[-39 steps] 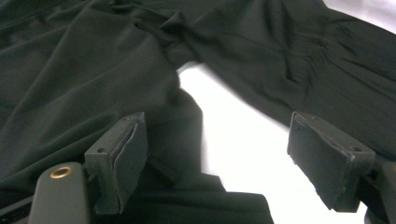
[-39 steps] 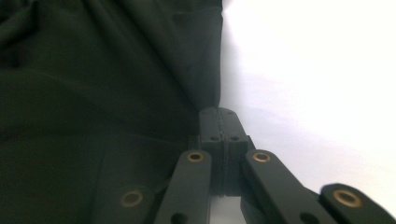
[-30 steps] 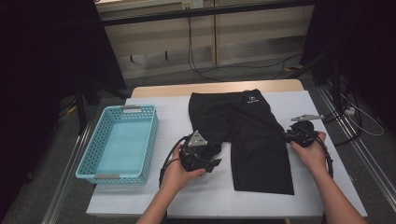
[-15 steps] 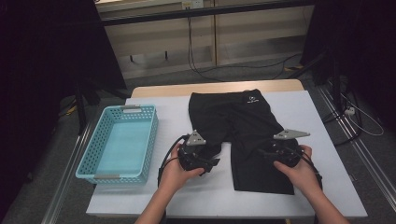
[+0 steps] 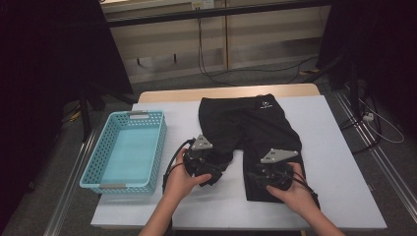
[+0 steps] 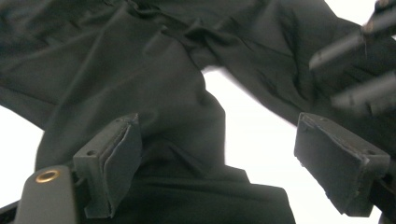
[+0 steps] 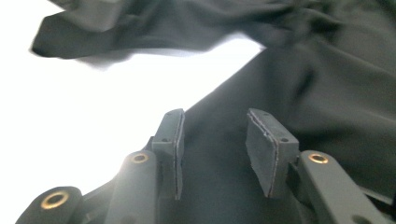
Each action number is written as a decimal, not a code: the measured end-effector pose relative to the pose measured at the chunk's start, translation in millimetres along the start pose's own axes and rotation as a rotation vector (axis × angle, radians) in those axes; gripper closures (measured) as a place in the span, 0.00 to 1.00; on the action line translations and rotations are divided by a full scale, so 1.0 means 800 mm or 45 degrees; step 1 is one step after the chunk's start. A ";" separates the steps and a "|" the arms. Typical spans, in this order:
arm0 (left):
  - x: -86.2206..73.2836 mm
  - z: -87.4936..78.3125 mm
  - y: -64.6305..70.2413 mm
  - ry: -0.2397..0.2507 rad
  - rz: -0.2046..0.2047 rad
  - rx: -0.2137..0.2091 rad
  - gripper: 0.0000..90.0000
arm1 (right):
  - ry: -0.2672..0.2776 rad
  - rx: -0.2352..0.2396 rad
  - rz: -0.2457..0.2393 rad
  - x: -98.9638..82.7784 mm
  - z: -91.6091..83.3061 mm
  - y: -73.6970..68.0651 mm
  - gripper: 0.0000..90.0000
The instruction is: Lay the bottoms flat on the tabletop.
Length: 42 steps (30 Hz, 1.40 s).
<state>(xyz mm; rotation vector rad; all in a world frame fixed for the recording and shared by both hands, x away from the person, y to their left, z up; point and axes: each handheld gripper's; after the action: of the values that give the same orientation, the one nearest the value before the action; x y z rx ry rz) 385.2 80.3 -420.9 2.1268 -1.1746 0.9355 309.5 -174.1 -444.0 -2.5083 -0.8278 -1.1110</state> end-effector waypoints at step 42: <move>0.006 -0.016 -0.012 0.022 -0.003 0.030 0.15 | -0.107 0.120 -0.053 -0.027 -0.024 -0.037 0.70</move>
<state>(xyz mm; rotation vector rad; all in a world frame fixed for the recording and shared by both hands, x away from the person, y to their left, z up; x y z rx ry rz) 391.0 91.6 -410.7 2.1341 -1.1575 0.9690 268.9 -167.7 -446.6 -2.4844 -0.9362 -0.9618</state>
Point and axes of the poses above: each handheld gripper's, and its own axes: z roughly forward along the jaws, x roughly out of its top, y roughly to its right, and after that the axes turned 4 degrees about -x, right-handed
